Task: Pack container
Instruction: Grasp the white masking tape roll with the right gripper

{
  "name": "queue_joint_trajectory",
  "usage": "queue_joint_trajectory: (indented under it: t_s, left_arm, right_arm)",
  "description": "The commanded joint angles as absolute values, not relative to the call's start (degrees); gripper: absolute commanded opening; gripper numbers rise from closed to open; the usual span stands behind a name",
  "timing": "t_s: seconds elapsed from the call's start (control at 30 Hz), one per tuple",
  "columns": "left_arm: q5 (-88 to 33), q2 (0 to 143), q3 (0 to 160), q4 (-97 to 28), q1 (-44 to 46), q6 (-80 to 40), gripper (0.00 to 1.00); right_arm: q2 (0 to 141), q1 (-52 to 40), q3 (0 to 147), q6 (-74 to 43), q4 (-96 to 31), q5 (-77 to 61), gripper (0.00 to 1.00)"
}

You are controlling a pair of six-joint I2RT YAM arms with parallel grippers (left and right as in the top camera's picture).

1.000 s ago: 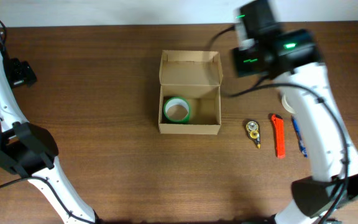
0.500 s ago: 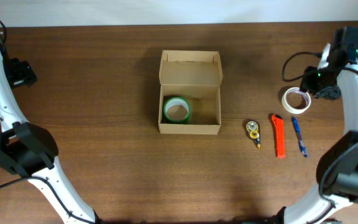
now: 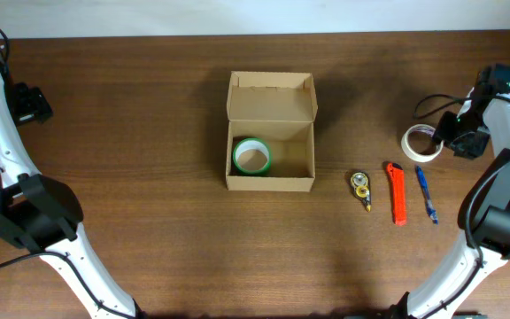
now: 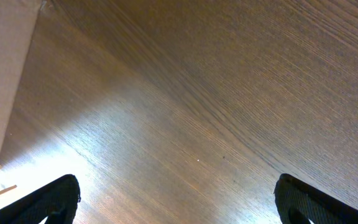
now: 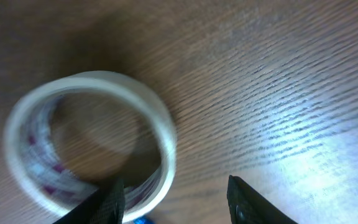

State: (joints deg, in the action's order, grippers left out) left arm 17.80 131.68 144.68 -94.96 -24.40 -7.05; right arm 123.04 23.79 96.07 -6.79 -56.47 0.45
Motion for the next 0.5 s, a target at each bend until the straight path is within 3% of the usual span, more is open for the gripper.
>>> queue_joint_trajectory:
  t_s: [0.0,0.13,0.23,0.47]
  left_arm:
    - [18.2,130.8,144.4,-95.0,-24.6,-6.4,1.0]
    - [18.2,130.8,144.4,-95.0,-24.6,-6.4,1.0]
    - [18.2,130.8,144.4,-95.0,-24.6,-6.4,1.0]
    - [18.2,130.8,144.4,-95.0,-24.6,-6.4,1.0]
  right_arm:
    - [125.1,24.3,95.8,-8.0,-55.2,-1.2,0.54]
    - [126.8,24.0,95.8,-9.1,-54.3,-1.8,0.52]
    - [128.0,24.0,95.8,-9.6,-53.6,-2.5,0.43]
    - [129.0,24.0,95.8,-10.2,-52.4,-2.6,0.08]
